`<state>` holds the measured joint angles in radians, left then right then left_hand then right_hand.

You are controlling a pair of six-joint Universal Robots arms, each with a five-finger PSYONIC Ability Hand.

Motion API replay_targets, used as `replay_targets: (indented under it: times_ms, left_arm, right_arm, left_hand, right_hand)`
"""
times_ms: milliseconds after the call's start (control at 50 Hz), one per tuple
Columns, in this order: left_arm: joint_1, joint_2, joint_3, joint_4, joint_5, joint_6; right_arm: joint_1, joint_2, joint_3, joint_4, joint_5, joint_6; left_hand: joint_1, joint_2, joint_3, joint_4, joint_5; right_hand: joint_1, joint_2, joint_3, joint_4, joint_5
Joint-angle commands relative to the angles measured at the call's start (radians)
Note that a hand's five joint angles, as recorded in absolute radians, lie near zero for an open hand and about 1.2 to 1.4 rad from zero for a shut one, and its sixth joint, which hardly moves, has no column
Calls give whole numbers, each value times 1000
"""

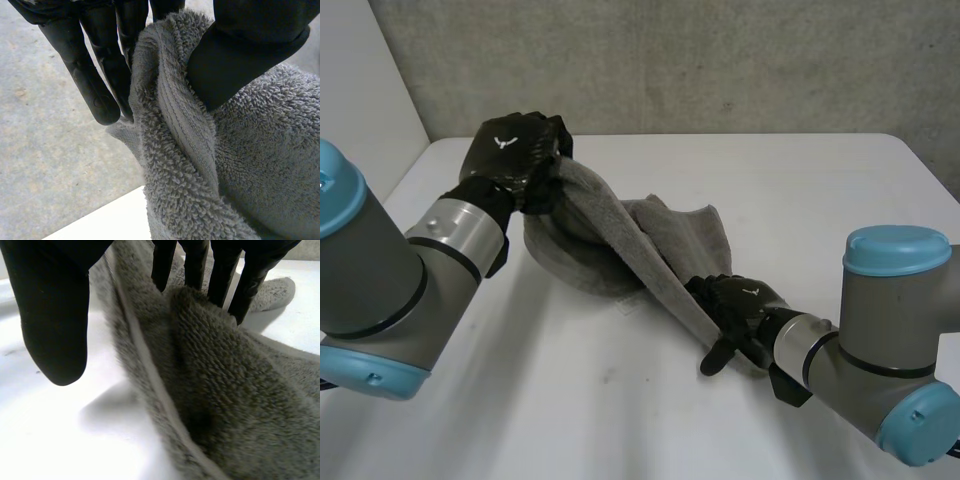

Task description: Fold the towel.

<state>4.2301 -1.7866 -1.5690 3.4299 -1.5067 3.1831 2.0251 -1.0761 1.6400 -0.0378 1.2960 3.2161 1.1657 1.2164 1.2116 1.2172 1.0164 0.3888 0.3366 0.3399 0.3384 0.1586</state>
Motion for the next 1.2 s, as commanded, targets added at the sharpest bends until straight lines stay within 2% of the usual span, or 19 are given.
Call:
replay_targets:
  times_ms: [20, 40, 60, 100, 220, 320, 380, 420, 440, 480, 520, 600, 700, 720, 800, 900, 980, 1120, 1200]
  left_arm:
    - [37, 42, 4, -12, -20, -67]
    - [45, 50, 4, -15, -20, -83]
    - [45, 50, 4, -15, -20, -83]
    - [50, 58, 4, -18, -21, -100]
    - [54, 79, 10, -24, -20, -132]
    - [83, 81, 66, -21, -17, -124]
    - [99, 61, 158, -18, -15, -132]
    - [99, 39, 242, 9, -7, -129]
    - [99, 39, 242, 9, -7, -129]
    - [102, 35, 270, 115, 0, -141]
    - [106, 33, 259, 171, 3, -140]
    - [113, 32, 213, 236, 16, -146]
    - [125, 30, 58, 219, 60, -144]
    - [137, 24, 0, 209, 81, -140]
    - [140, -29, -159, 172, 134, -134]
    - [140, -72, -258, 131, 149, -109]
    - [136, -71, -286, 112, 149, -72]
    - [126, -24, -275, 107, 146, -31]
    - [125, 6, -273, 111, 146, -31]
  right_arm:
    - [-11, 5, 9, -56, 17, -16]
    - [-14, 4, 12, -69, 20, -21]
    - [-14, 4, 12, -70, 20, -21]
    - [-20, -5, 26, -118, 25, -25]
    - [-40, -59, 20, -189, 28, -47]
    - [-121, -221, -138, -218, 14, -203]
    - [-123, -232, -196, -252, 14, -220]
    - [-127, -235, -253, -418, 16, -243]
    - [-128, -235, -253, -419, 16, -243]
    - [-132, -251, -241, -598, 20, -252]
    - [-129, -263, -233, -629, 25, -254]
    - [-129, -292, -223, -544, 23, -260]
    - [-134, -216, -270, -159, 2, -320]
    - [-134, -216, -270, -159, 2, -320]
    - [-138, -107, -296, 129, 0, -494]
    - [-161, 0, -286, 350, 14, -685]
    - [-181, 19, -266, 357, 14, -694]
    - [-189, -28, -160, 228, 5, -586]
    - [-190, -70, -108, 171, 2, -542]
  left_hand:
    - [231, 180, 185, 179, 205]
    - [231, 180, 185, 179, 205]
    - [231, 180, 185, 179, 205]
    - [231, 180, 185, 179, 205]
    - [231, 180, 185, 179, 205]
    - [231, 180, 185, 179, 205]
    - [231, 180, 185, 179, 205]
    - [231, 180, 185, 179, 205]
    - [231, 180, 185, 179, 205]
    - [231, 180, 185, 179, 205]
    - [231, 180, 185, 179, 205]
    - [231, 180, 185, 179, 205]
    - [231, 180, 185, 179, 205]
    - [231, 180, 185, 179, 205]
    - [231, 180, 185, 179, 205]
    - [231, 180, 185, 179, 205]
    - [231, 180, 185, 179, 205]
    - [231, 180, 185, 179, 205]
    - [231, 180, 185, 179, 205]
  right_hand:
    - [232, 284, 281, 283, 288]
    - [457, 509, 506, 508, 513]
    - [460, 512, 508, 510, 515]
    - [1005, 1057, 1054, 1055, 1060]
    - [1007, 1060, 1056, 1058, 1063]
    - [1007, 1060, 1056, 1058, 1063]
    - [1007, 1060, 1056, 1058, 1063]
    - [1007, 1060, 1056, 1058, 1063]
    - [1007, 1060, 1056, 1058, 1063]
    - [1007, 1060, 1056, 1058, 1063]
    - [1007, 1060, 1056, 1058, 1063]
    - [1007, 1060, 1056, 1058, 1063]
    - [1007, 1060, 1056, 1058, 1063]
    - [1007, 1060, 1056, 1058, 1063]
    - [1007, 1060, 1056, 1058, 1063]
    - [1007, 1060, 1056, 1058, 1063]
    - [950, 1002, 999, 1000, 1005]
    - [372, 424, 421, 423, 428]
    - [319, 371, 368, 369, 374]
